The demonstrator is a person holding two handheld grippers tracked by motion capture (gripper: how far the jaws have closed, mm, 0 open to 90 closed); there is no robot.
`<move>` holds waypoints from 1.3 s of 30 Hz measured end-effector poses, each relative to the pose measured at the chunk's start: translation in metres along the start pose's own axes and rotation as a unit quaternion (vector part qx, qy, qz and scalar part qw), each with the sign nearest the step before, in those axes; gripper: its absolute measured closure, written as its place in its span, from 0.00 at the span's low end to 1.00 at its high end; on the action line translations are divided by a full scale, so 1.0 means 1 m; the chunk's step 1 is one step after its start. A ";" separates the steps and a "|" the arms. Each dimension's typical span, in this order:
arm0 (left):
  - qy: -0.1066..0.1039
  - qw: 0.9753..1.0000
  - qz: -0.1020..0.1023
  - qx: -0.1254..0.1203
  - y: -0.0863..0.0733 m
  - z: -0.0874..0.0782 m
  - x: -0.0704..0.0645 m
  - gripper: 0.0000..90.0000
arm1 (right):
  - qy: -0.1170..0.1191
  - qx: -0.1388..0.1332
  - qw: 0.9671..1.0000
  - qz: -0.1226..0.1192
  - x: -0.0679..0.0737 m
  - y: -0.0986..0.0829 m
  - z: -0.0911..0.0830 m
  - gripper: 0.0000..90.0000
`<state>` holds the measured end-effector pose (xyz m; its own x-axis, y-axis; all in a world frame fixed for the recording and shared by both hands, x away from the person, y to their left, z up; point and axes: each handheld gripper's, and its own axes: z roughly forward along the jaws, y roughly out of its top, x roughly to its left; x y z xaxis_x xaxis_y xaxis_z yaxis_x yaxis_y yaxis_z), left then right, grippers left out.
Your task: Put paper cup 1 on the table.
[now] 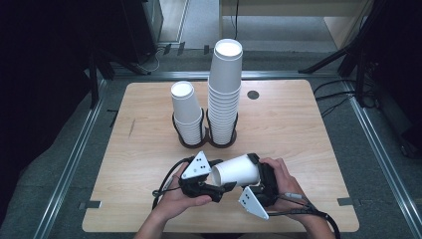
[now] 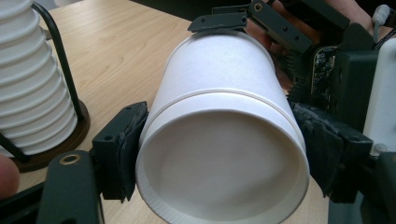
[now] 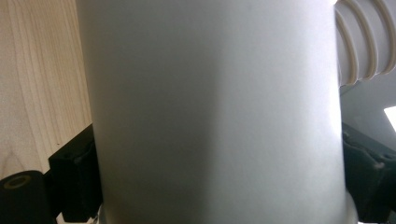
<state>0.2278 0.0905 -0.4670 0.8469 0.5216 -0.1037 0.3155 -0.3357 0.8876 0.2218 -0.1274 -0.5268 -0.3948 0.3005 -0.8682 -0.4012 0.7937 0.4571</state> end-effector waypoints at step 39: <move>0.064 0.988 -0.039 -0.132 -0.003 -0.025 0.017 0.27 | 0.036 -0.026 0.937 0.345 -0.029 0.005 -0.014 0.00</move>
<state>0.2306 0.1203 -0.4605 0.7579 0.6388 -0.1328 0.2398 -0.0835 0.9672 0.2198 -0.1391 -0.4969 -0.6298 0.6949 -0.3471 -0.0678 0.3960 0.9158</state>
